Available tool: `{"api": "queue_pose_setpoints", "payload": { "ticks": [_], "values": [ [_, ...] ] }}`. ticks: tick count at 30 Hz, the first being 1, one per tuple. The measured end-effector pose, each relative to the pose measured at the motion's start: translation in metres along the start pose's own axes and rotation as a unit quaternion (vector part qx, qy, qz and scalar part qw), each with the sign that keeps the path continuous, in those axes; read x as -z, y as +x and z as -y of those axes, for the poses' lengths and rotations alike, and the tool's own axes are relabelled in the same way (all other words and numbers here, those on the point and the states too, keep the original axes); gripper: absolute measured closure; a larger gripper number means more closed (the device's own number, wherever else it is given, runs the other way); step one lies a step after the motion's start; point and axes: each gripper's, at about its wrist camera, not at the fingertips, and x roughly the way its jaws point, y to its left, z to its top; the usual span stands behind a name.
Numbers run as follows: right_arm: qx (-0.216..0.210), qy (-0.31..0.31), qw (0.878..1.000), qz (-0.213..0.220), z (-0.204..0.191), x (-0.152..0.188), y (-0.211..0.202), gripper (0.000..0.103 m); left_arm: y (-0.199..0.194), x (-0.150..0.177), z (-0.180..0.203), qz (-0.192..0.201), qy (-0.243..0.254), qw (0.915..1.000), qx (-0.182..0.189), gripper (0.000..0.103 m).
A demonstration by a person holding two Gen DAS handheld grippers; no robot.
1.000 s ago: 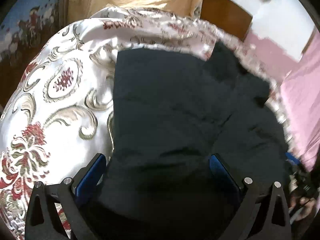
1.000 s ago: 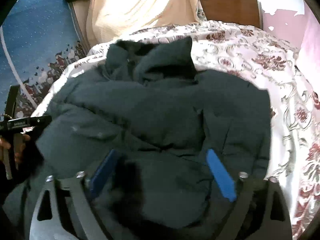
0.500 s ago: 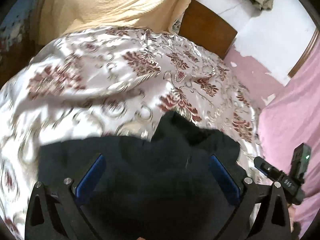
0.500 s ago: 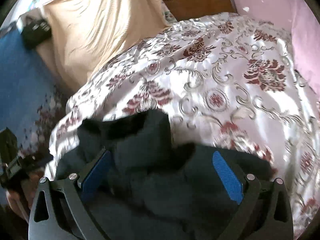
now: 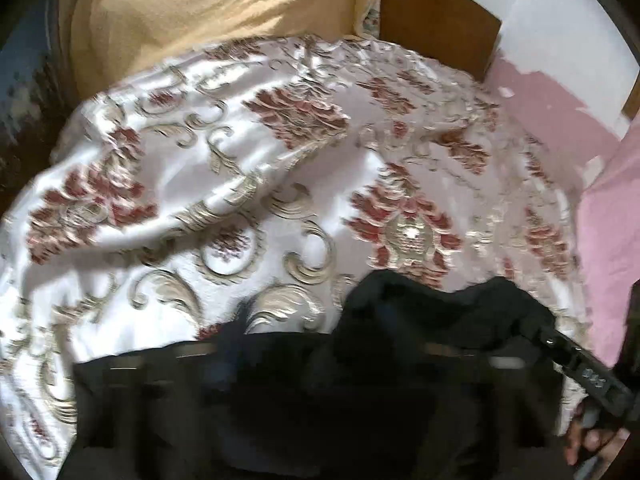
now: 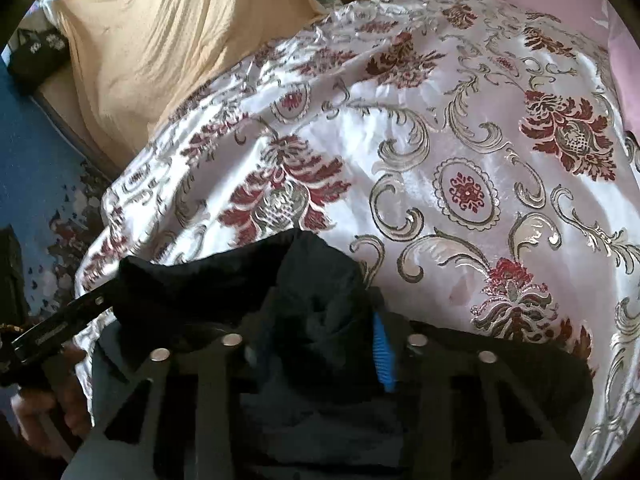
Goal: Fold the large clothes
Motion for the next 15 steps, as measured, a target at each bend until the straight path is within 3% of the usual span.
{"api": "queue_pose_setpoints", "payload": {
  "ticks": [2,3,8,15],
  "values": [
    [0.000,-0.006,1.000,0.018,-0.002,0.003,-0.011,0.082,-0.003,0.004,0.001,-0.004,0.007,0.9998,0.019,0.090],
    [-0.005,-0.007,1.000,0.023,-0.003,0.004,-0.017,0.083,-0.008,0.007,0.003,0.005,0.010,0.9998,0.017,0.092],
    [-0.026,-0.035,0.997,0.068,-0.008,0.018,-0.064,0.089,-0.059,0.027,-0.009,0.070,-0.003,0.9964,0.047,0.096],
    [-0.042,-0.125,0.981,0.142,-0.014,0.067,-0.148,0.094,-0.147,0.085,-0.015,0.142,0.049,0.9861,0.070,0.097]
  ]
}}
